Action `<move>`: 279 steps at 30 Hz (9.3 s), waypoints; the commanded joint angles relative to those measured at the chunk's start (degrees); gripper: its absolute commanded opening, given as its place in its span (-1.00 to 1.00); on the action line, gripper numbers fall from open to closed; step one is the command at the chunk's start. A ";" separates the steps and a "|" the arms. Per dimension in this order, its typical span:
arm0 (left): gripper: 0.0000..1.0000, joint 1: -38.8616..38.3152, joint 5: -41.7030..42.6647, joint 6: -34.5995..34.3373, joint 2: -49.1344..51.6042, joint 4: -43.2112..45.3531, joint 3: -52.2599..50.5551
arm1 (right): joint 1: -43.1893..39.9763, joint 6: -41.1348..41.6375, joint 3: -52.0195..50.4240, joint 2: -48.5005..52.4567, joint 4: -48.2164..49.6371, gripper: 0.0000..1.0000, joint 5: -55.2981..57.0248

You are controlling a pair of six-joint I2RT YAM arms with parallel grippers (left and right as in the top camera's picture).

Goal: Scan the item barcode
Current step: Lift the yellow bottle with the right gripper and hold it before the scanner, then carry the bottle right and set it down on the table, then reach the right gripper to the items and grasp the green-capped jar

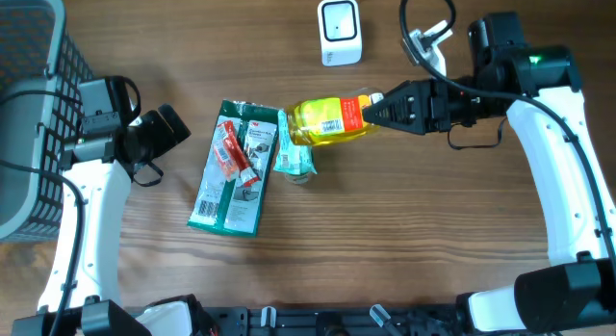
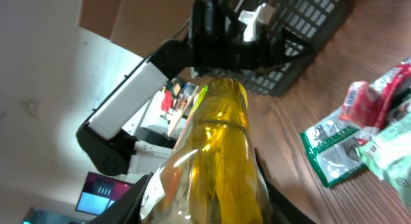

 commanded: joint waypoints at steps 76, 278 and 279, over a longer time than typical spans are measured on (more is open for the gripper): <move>1.00 0.20 -0.55 0.09 0.37 0.15 0.22 | 25.22 -15.13 24.94 43.69 54.07 -0.91 125.11; 1.00 0.20 -0.55 0.09 0.37 0.15 0.22 | 34.45 65.20 -0.37 18.36 21.62 0.99 87.69; 1.00 0.20 -0.55 0.09 0.37 0.15 0.22 | 34.45 65.20 -0.61 18.36 21.18 0.99 89.11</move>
